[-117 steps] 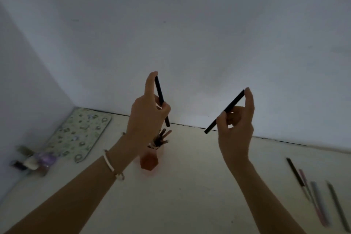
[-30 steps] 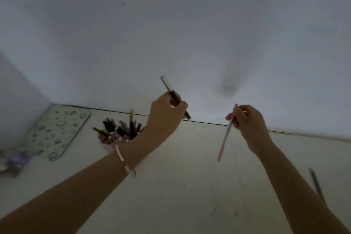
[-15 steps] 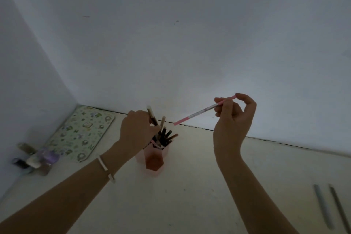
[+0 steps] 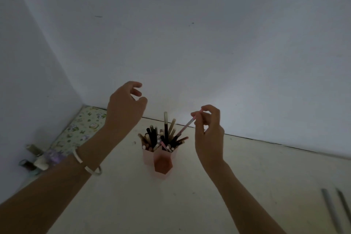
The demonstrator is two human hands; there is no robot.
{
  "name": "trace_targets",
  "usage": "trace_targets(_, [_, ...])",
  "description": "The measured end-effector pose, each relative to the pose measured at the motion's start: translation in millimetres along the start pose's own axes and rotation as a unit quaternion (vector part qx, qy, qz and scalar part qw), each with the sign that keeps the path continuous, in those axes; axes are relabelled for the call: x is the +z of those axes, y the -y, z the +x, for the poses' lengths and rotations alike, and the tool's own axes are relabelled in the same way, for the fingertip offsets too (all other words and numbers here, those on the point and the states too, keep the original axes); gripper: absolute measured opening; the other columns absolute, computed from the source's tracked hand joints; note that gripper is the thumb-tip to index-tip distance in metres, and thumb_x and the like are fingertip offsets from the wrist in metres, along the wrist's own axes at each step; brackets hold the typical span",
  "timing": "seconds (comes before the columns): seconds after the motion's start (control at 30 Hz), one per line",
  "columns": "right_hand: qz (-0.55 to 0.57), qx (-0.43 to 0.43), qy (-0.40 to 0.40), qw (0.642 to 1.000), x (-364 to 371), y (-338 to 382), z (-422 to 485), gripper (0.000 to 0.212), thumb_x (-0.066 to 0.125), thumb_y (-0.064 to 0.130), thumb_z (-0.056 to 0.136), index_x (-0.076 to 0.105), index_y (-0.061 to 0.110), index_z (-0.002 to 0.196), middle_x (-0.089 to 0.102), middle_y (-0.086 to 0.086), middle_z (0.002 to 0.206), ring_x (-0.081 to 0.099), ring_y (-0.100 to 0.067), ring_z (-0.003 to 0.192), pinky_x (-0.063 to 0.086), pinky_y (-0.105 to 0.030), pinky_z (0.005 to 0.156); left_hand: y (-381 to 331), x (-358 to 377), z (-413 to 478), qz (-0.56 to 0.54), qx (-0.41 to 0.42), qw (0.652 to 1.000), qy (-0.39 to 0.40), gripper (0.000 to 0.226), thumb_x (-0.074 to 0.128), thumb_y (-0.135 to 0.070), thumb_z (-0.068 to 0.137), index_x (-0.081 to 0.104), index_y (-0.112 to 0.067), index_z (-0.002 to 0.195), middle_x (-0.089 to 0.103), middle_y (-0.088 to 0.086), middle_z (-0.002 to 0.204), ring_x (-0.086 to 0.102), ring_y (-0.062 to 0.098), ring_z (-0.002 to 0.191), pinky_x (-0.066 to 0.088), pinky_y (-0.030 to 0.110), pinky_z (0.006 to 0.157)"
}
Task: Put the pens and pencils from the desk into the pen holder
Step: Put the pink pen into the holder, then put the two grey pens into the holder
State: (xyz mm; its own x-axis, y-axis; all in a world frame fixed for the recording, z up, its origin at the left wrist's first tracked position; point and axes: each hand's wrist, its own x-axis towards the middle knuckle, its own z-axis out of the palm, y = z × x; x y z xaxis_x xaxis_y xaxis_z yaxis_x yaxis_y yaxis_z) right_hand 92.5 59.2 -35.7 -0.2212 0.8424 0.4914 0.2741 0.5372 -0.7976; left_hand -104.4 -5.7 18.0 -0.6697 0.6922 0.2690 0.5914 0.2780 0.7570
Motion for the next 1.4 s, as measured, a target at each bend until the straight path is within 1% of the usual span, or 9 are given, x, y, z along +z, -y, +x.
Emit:
trace_targets(0.1, [-0.08, -0.007, 0.092, 0.992, 8, -11, -9, 0.014, 0.053, 0.019, 0.097, 0.047, 0.031, 0.1, 0.067, 0.005, 0.089, 0.062, -0.009, 0.081, 0.054, -0.028, 0.071, -2, -6, 1, -0.03, -0.012, 0.999, -0.015, 0.038, 0.06, -0.01, 0.08, 0.06, -0.021, 0.116, 0.063, -0.006, 0.093, 0.053, 0.003, 0.064, 0.047, 0.023, 0.065])
trace_targets(0.23, [-0.16, -0.059, 0.133, 0.976, 5, -19, -20, 0.015, 0.062, 0.024, 0.09, 0.072, 0.015, 0.094, 0.061, -0.003, 0.127, 0.051, -0.019, 0.12, 0.036, -0.037, 0.102, -10, -4, -7, -0.037, -0.01, 0.999, -0.004, 0.037, 0.059, -0.005, 0.079, 0.06, -0.02, 0.113, 0.063, -0.005, 0.093, 0.053, 0.004, 0.067, 0.049, 0.027, 0.067])
trace_targets(0.47, [-0.086, 0.042, -0.133, 0.987, -93, -18, 20, 0.027, 0.052, 0.011, 0.086, 0.063, 0.016, 0.11, 0.059, 0.002, 0.123, 0.051, -0.018, 0.117, 0.038, -0.045, 0.103, -89, 59, -33, -0.059, 0.084, 0.993, 0.066, 0.036, 0.058, -0.005, 0.081, 0.059, -0.022, 0.112, 0.061, -0.009, 0.091, 0.055, 0.005, 0.074, 0.05, 0.025, 0.072])
trace_targets(0.73, [-0.201, 0.113, -0.231, 0.945, -256, -87, -20, 0.036, 0.052, -0.014, 0.078, 0.065, 0.01, 0.102, 0.064, -0.005, 0.114, 0.057, -0.028, 0.107, 0.042, -0.049, 0.098, -196, 200, -129, -0.086, 0.174, 0.952, 0.237, 0.033, 0.055, -0.008, 0.078, 0.061, -0.024, 0.106, 0.06, -0.009, 0.091, 0.054, 0.005, 0.075, 0.044, 0.019, 0.069])
trace_targets(0.97, [-0.24, 0.179, -0.286, 0.91, -356, -145, -60, 0.034, 0.05, -0.011, 0.08, 0.065, 0.013, 0.099, 0.065, -0.004, 0.107, 0.059, -0.025, 0.098, 0.047, -0.047, 0.09, -242, 331, -242, 0.024, 0.335, 0.842, 0.422, 0.05, 0.041, 0.005, 0.086, 0.059, -0.019, 0.126, 0.059, 0.001, 0.126, 0.052, 0.021, 0.115, 0.045, 0.034, 0.096])
trace_targets(1.17, [-0.25, 0.198, -0.302, 0.898, -397, -180, -81, 0.037, 0.049, -0.008, 0.08, 0.061, 0.026, 0.09, 0.064, 0.003, 0.104, 0.058, -0.019, 0.097, 0.046, -0.034, 0.088, -237, 402, -301, 0.227, 0.52, 0.696, 0.44, 0.03, 0.052, -0.006, 0.09, 0.055, -0.007, 0.119, 0.053, 0.011, 0.12, 0.055, 0.034, 0.11, 0.047, 0.04, 0.075])
trace_targets(1.27, [-0.25, 0.215, -0.298, 0.896, -406, -195, -92, 0.036, 0.049, -0.007, 0.082, 0.061, 0.026, 0.089, 0.064, 0.001, 0.105, 0.059, -0.018, 0.1, 0.045, -0.031, 0.089, -225, 415, -304, 0.274, 0.582, 0.636, 0.426, 0.019, 0.053, -0.022, 0.089, 0.064, -0.019, 0.103, 0.061, 0.001, 0.106, 0.064, 0.021, 0.095, 0.05, 0.031, 0.065])
trace_targets(1.33, [-0.256, 0.217, -0.287, 0.897, -409, -202, -94, 0.035, 0.049, -0.007, 0.082, 0.061, 0.026, 0.088, 0.063, 0.002, 0.104, 0.059, -0.017, 0.099, 0.044, -0.028, 0.087, -219, 419, -297, 0.282, 0.613, 0.631, 0.382, 0.013, 0.064, -0.045, 0.077, 0.068, -0.034, 0.08, 0.065, -0.011, 0.081, 0.065, 0.005, 0.072, 0.049, 0.021, 0.052])
trace_targets(1.4, [-0.26, 0.226, -0.275, 0.898, -410, -210, -90, 0.034, 0.05, -0.006, 0.081, 0.063, 0.025, 0.088, 0.063, 0.004, 0.1, 0.058, -0.016, 0.094, 0.042, -0.023, 0.081, -218, 418, -285, 0.227, 0.63, 0.676, 0.307, 0.017, 0.07, -0.048, 0.073, 0.067, -0.031, 0.071, 0.062, -0.012, 0.068, 0.061, 0.004, 0.061, 0.046, 0.021, 0.047])
